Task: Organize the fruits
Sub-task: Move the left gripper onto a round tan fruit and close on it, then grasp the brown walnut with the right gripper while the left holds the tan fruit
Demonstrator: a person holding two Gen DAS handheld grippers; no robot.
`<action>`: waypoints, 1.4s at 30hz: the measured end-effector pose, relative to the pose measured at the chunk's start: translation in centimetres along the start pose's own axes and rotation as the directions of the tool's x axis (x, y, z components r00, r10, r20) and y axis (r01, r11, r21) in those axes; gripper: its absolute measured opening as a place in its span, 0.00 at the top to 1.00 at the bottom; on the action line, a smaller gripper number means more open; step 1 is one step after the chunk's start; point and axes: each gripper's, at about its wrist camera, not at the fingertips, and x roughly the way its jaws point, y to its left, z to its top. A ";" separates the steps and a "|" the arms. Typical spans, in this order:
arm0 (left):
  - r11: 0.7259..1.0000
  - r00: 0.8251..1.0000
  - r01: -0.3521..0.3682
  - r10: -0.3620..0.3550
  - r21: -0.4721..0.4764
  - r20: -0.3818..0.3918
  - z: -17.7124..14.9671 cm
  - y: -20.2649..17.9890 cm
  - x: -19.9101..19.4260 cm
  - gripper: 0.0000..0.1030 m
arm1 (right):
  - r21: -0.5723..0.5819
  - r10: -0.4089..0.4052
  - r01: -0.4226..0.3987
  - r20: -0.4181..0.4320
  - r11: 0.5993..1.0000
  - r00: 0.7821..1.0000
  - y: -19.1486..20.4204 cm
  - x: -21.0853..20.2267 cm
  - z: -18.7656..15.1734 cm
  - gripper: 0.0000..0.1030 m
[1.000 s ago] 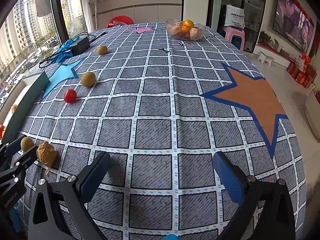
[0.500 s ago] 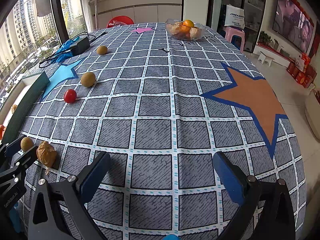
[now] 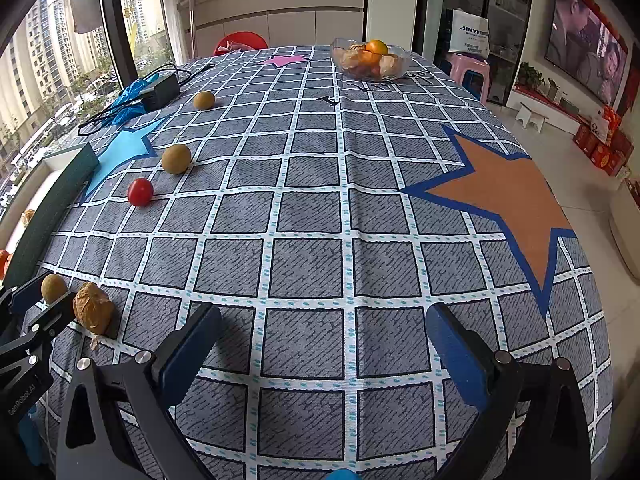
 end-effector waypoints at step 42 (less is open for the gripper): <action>0.989 0.998 0.070 -0.070 -0.129 0.002 -1.8 3.3 -1.9 0.70 | -0.099 0.222 -0.219 0.021 0.971 0.975 7.4 -2.0 0.2 0.00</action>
